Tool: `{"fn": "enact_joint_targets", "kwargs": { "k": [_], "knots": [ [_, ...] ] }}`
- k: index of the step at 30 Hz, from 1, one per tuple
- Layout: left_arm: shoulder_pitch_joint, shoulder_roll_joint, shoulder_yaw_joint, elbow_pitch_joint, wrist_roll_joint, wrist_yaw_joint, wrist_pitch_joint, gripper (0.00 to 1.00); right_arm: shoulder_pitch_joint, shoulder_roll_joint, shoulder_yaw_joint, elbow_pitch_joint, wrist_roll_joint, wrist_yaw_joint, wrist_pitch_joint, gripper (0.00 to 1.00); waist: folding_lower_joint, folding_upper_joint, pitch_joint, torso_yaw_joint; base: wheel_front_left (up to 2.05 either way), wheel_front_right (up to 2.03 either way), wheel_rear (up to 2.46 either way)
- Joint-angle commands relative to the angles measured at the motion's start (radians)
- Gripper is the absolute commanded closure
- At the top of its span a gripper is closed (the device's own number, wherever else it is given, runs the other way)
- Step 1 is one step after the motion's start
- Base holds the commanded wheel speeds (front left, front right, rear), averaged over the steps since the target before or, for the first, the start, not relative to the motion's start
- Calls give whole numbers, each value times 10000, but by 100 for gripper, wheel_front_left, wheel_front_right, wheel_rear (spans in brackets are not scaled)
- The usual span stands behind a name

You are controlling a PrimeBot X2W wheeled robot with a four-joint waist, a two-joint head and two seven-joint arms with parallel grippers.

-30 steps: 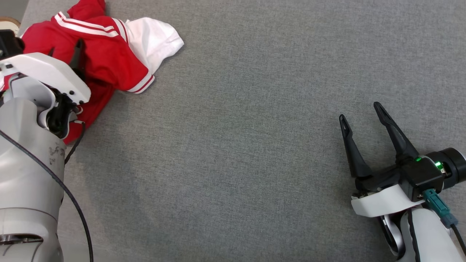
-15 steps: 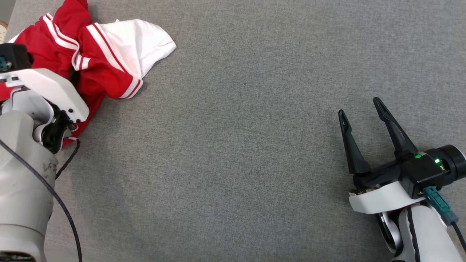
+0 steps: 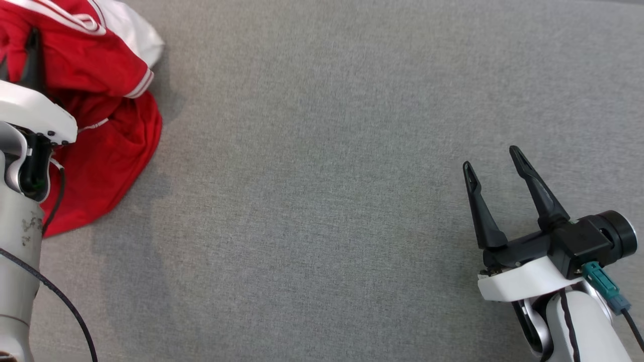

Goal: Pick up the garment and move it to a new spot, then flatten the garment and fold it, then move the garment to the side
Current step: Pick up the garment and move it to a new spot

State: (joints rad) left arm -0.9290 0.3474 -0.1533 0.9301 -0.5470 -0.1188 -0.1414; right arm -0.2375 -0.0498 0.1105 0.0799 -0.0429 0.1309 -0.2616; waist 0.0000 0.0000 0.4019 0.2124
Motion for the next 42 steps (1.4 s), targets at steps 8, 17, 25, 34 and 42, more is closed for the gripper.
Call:
{"fn": "enact_joint_targets", "kwargs": {
  "k": [8, 17, 25, 34, 42],
  "knots": [
    [279, 454, -456, -1464, 564, 249, -127, 100, 424, -26, 198, 156, 639, -3, -56, 0, 0, 0, -1557, -651, 0, 0, 0],
    [1250, 338, -1397, -3988, 623, 44, 574, 100, 660, -29, 326, 162, 793, -1, -56, 0, 0, 0, -2452, -1937, 0, 0, 0],
    [1852, 43, -2174, -5596, 611, -13, 1173, 100, 501, -36, 309, 41, 1010, -3, -56, 0, 0, 0, -2451, -3568, 0, 0, 0],
    [2076, -85, -2971, -6312, 683, -52, 1743, 100, 506, -29, 263, -84, 1437, -3, -56, 0, 0, 0, -2237, -5246, 0, 0, 0],
    [2524, -178, -3699, -6367, 1075, -6, 1733, 100, 462, -23, 106, -260, 1627, -3, -56, 0, 0, 0, -1785, -5827, 0, 0, 0]
  ]
}}
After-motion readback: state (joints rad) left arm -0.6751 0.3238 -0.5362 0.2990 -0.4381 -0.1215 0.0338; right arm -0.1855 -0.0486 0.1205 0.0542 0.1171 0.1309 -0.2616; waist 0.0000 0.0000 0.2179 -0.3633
